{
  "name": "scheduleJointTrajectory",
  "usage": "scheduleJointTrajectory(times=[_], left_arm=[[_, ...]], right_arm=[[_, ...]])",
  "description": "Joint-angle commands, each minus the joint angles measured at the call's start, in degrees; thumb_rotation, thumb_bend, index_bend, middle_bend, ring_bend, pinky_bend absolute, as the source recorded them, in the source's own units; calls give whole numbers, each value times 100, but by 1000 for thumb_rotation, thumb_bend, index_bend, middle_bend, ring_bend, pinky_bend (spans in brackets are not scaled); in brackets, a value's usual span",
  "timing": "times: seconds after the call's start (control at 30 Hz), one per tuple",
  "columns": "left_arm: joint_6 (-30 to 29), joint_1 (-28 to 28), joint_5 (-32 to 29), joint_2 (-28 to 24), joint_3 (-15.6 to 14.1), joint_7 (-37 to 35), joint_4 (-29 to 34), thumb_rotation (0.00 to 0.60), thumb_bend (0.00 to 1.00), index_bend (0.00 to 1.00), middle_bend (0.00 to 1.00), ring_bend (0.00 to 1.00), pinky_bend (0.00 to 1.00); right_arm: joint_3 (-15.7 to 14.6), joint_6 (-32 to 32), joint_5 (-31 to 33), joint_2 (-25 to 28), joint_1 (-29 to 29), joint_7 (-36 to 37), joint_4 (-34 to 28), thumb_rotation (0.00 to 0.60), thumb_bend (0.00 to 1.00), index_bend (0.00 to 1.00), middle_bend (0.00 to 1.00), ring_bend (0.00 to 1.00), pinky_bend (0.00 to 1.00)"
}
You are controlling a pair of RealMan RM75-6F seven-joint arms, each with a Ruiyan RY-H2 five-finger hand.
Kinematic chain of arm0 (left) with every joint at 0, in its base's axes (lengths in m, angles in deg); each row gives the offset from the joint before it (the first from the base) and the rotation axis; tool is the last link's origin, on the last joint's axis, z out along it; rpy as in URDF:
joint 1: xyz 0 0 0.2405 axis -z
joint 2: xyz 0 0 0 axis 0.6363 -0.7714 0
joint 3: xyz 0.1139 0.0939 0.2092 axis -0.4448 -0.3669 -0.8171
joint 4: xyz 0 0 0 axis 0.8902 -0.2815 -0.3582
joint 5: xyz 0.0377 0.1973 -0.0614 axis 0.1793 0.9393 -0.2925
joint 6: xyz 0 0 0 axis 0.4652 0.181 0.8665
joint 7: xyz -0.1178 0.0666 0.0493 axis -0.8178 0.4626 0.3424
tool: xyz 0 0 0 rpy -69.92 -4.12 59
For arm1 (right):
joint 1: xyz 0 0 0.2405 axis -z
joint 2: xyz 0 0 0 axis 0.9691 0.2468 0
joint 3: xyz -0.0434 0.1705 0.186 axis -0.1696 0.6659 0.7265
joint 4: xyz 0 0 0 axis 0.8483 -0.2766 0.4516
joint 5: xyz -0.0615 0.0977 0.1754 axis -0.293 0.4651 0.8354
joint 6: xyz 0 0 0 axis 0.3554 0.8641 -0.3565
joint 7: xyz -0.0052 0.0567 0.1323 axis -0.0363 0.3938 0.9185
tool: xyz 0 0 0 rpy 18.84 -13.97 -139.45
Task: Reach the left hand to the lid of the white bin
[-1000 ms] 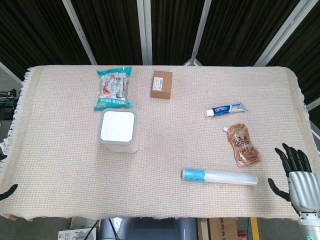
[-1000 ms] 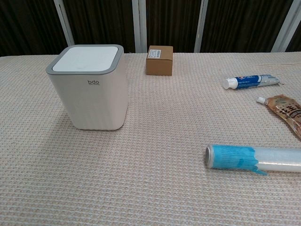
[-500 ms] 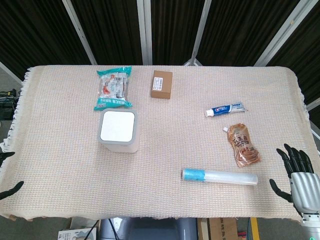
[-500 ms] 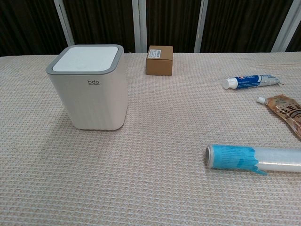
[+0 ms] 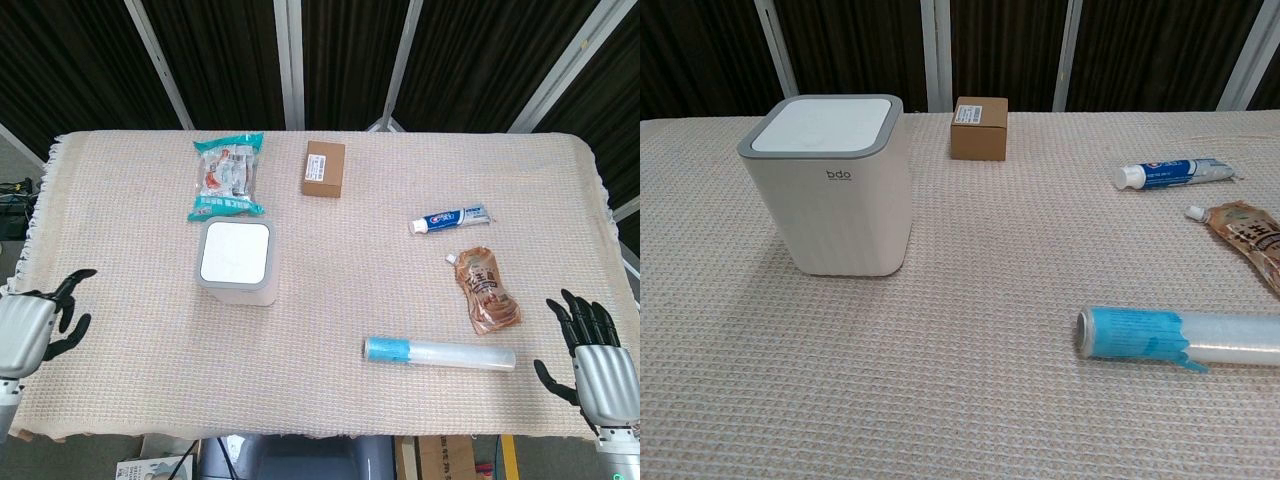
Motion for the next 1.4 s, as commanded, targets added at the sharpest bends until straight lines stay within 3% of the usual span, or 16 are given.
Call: scheduleJointTrajectory(times=[0.03,0.23,0.5,0.7,1.4], left_arm=[[673,546,-351,-113,261,639,411,600,679,228,854,837,738],[1503,1283,-1203,-41,535,1648,1099,600,736,227,876,854,740],[2059,2024,-2416,11,611,2650,1541,600,736,239,879,856,740],[2022,2499,-3052,294,503,3469,1666,600,737,238,879,856,740],[1609,3369,-4123,1016,38,4544,1546,600,737,238,881,856,740]], right_arm=[[6,0,9,3,-1,7,-5,600,303,117,13,42,54],[9,36,47,-6,-11,-10,-11,600,303,117,13,47,64],[8,38,53,-41,-11,-80,-10,600,303,117,13,47,64],[23,61,90,-58,-24,-91,9,600,303,117,13,47,64],[69,65,171,-38,-33,-17,30,600,303,117,13,48,64]])
